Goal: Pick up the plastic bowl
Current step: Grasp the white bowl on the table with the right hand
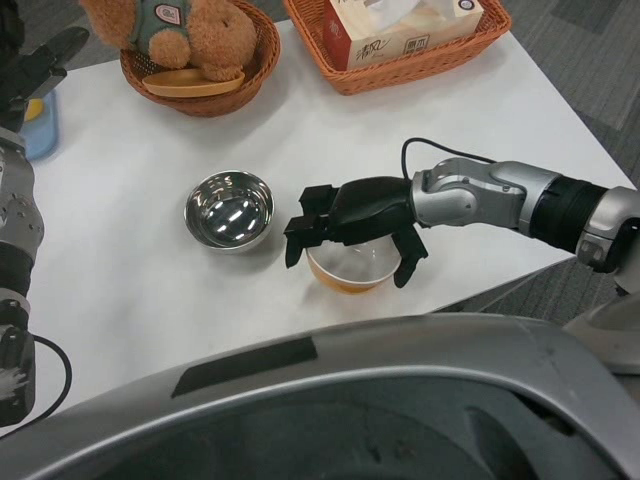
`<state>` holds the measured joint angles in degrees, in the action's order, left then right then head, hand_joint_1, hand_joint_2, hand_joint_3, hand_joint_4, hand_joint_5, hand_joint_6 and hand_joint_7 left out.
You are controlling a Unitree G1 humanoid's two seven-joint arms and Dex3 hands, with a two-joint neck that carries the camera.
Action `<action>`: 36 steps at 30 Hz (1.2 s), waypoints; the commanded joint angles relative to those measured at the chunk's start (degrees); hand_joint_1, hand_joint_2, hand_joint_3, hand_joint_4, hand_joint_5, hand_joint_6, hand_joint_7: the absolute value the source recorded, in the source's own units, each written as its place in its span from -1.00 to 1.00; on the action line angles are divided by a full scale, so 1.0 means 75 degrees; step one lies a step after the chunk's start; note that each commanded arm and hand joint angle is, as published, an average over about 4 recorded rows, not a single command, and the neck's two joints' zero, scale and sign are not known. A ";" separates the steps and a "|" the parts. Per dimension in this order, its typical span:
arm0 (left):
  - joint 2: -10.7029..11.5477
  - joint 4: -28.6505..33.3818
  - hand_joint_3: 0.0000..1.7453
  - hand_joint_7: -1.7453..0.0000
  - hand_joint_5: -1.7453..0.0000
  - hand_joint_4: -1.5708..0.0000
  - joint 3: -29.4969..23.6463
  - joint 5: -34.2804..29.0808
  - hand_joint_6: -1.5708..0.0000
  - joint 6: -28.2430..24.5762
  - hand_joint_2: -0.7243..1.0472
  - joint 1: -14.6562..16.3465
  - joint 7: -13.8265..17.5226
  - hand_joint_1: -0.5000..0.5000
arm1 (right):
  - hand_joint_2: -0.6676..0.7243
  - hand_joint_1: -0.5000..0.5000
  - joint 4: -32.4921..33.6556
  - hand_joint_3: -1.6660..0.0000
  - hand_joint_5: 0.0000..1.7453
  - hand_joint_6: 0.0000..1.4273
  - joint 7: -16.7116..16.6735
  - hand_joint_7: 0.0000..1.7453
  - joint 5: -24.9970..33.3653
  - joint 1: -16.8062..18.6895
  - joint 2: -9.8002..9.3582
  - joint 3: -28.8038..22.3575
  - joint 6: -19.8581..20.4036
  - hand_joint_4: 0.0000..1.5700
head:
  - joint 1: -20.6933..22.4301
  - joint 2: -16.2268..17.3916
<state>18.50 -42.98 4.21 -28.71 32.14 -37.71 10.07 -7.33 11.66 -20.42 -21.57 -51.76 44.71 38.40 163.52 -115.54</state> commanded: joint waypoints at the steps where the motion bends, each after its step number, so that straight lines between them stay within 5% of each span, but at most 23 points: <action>1: 0.0071 0.0006 -1.00 1.00 1.00 1.00 -0.0004 -0.0039 1.00 -0.0007 0.50 0.0106 0.0017 -1.00 | -0.45 -0.79 0.0146 -0.52 0.89 -1.00 -0.0014 0.52 0.0015 0.0304 -0.0078 -0.0553 0.0054 -0.82 | -0.0103 -0.0357; 7: -0.0017 0.0000 -1.00 1.00 1.00 1.00 -0.0010 -0.0039 1.00 -0.0007 0.50 0.0106 0.0011 -1.00 | -0.45 -0.75 0.0661 -0.52 0.89 -1.00 0.0548 0.52 -0.0020 0.0609 -0.0113 -0.1772 -0.0479 -0.85 | -0.0501 -0.1608; 13: -0.0184 -0.0011 -1.00 1.00 1.00 1.00 -0.0007 -0.0039 1.00 0.0016 0.50 0.0027 0.0017 -1.00 | -0.45 -0.73 0.0834 -0.55 0.89 -1.00 0.0800 0.54 0.0065 0.0439 -0.0180 -0.2481 -0.0989 -0.82 | -0.0696 -0.3025; 20: -0.0324 -0.0011 -1.00 1.00 1.00 1.00 0.0119 -0.0036 1.00 0.0063 0.50 0.0012 0.0058 -1.00 | -0.45 -0.67 0.0787 -0.62 0.89 -1.00 0.1055 0.60 0.0314 -0.0062 -0.0210 -0.2452 -0.1475 -0.82 | -0.0636 -0.4483; 23: -0.0412 -0.0011 -1.00 1.00 1.00 1.00 0.0209 -0.0065 1.00 0.0089 0.35 0.0018 0.0178 -1.00 | -0.45 -0.67 0.0714 -0.60 0.89 -1.00 0.1123 0.60 0.0379 -0.0431 -0.0092 -0.2434 -0.1621 -0.82 | -0.0529 -0.4962; 36: -0.0491 0.0018 -1.00 1.00 1.00 1.00 0.0230 -0.0174 1.00 0.0274 0.20 0.0071 0.0404 -1.00 | -0.45 -0.58 0.0368 -0.55 0.89 -1.00 0.1105 0.60 0.0385 -0.1295 0.0286 -0.2287 -0.1616 -0.78 | -0.0414 -0.5509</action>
<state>14.62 -42.85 5.72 -29.69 33.57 -37.60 12.65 -4.15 20.04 -17.84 -29.92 -50.06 27.14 26.13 160.40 -156.81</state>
